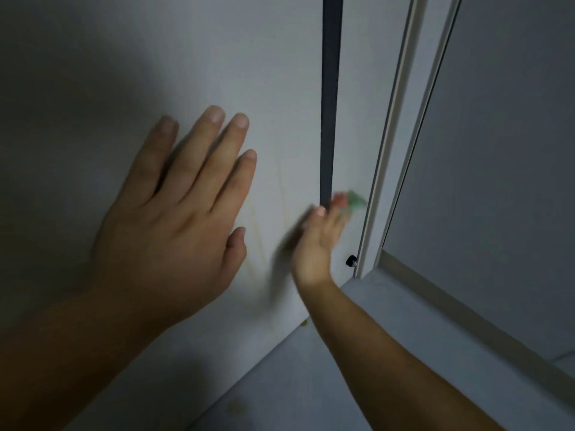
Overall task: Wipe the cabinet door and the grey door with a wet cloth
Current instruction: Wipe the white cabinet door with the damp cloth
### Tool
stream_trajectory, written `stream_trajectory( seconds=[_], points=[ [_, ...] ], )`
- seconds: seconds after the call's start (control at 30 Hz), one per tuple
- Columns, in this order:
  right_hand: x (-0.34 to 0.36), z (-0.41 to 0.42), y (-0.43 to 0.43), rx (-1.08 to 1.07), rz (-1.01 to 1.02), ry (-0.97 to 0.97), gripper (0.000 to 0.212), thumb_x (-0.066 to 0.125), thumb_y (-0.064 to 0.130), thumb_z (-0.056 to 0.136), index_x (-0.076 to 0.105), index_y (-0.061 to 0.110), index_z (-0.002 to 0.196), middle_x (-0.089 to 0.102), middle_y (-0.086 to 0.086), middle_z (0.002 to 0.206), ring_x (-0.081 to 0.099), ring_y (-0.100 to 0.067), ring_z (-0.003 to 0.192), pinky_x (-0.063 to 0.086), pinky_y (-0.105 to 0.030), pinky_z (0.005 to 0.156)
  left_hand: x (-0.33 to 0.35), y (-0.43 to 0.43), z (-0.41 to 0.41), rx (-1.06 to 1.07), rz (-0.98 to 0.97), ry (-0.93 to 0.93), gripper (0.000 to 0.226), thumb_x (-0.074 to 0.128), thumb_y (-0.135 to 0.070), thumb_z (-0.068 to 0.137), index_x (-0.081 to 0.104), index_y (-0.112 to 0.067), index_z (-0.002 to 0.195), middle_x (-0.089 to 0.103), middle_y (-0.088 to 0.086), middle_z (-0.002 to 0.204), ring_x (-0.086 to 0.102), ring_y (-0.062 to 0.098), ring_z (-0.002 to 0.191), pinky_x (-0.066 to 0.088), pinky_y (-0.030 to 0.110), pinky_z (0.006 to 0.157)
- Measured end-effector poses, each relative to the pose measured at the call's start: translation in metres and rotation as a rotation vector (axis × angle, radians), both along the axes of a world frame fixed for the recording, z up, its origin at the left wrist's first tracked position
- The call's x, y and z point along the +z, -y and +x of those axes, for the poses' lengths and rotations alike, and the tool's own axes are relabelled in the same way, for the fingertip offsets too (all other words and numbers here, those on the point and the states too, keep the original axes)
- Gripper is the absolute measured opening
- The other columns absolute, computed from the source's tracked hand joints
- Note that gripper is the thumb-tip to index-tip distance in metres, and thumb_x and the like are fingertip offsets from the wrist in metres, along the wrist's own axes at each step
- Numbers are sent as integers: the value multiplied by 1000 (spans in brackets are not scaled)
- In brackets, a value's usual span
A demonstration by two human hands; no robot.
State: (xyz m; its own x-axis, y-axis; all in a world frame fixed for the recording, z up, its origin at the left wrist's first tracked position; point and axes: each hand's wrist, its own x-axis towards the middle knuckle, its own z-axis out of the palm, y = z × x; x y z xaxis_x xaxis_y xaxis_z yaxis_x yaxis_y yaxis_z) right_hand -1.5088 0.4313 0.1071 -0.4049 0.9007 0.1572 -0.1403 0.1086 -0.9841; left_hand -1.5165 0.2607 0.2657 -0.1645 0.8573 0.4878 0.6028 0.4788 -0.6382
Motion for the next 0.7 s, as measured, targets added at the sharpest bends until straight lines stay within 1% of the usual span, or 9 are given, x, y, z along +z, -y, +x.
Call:
stream_trajectory(
  seconds=[0.1, 0.17, 0.27, 0.33, 0.4, 0.43, 0.57, 0.63, 0.7],
  points=[
    [35, 2, 37, 55, 478, -27, 63, 17, 47, 103, -8, 26, 157, -24, 9, 163, -21, -15, 154, -11, -40, 126, 0, -3, 1, -18, 47, 14, 69, 36, -29, 93, 33, 2, 155, 17, 23, 168, 13, 40, 156, 8, 60, 126],
    [16, 3, 41, 41, 580, 1, 62, 21, 40, 105, -6, 23, 159, -23, 8, 163, -17, -20, 156, -7, -45, 126, 0, -4, 2, -25, 51, 31, 70, 35, -27, 92, 33, 2, 155, 17, 22, 168, 13, 40, 156, 8, 60, 125],
    [-46, 12, 33, 88, 290, 15, 68, 28, 39, 104, -13, 36, 158, -21, 11, 166, -8, -9, 156, 0, -44, 128, -1, -1, 0, -38, 50, 18, 69, 40, -28, 90, 38, 1, 153, 19, 22, 168, 15, 40, 156, 11, 62, 124],
    [-60, 17, 33, 126, -19, -79, 75, 34, 35, 102, -14, 24, 160, -12, 11, 168, 5, 3, 153, 3, -38, 129, -3, -1, -1, -50, 39, 7, 68, 40, -29, 91, 40, 0, 152, 19, 22, 167, 15, 41, 156, 11, 64, 124],
    [-38, 13, 32, 124, -198, -111, 74, 36, 34, 103, -9, 19, 160, -9, 7, 169, 8, 1, 153, 1, -31, 128, -8, -6, 0, -37, 11, 19, 69, 40, -30, 91, 39, 0, 153, 17, 23, 168, 13, 42, 156, 9, 64, 124],
    [-25, 10, 30, 119, -197, -101, 71, 35, 36, 104, -7, 23, 159, -10, 5, 170, 5, -3, 155, 0, -29, 127, -13, -9, 2, -22, -21, 27, 71, 39, -32, 91, 37, 0, 154, 15, 24, 168, 11, 41, 156, 7, 63, 124],
    [1, 14, 22, 158, 165, -76, 55, 20, 44, 108, -7, 38, 155, -21, 12, 166, -21, 3, 150, -12, -26, 124, -34, -17, 2, -20, -101, 30, 72, 35, -33, 92, 32, 0, 156, 12, 24, 168, 9, 40, 157, 3, 59, 126],
    [-25, 14, 13, 157, 138, -82, 53, 22, 40, 108, -7, 43, 153, -20, 20, 163, -20, 10, 148, -12, -18, 122, -37, -17, -1, -40, -96, 36, 71, 36, -31, 92, 33, 2, 155, 13, 24, 168, 11, 41, 157, 5, 60, 126],
    [-61, 17, 8, 129, -79, -86, 61, 25, 40, 107, -8, 34, 158, -12, 23, 164, -11, 9, 150, -7, -19, 123, -38, -16, -3, -59, -74, 41, 70, 36, -30, 92, 35, 3, 154, 16, 24, 167, 13, 41, 156, 6, 60, 126]
  ],
)
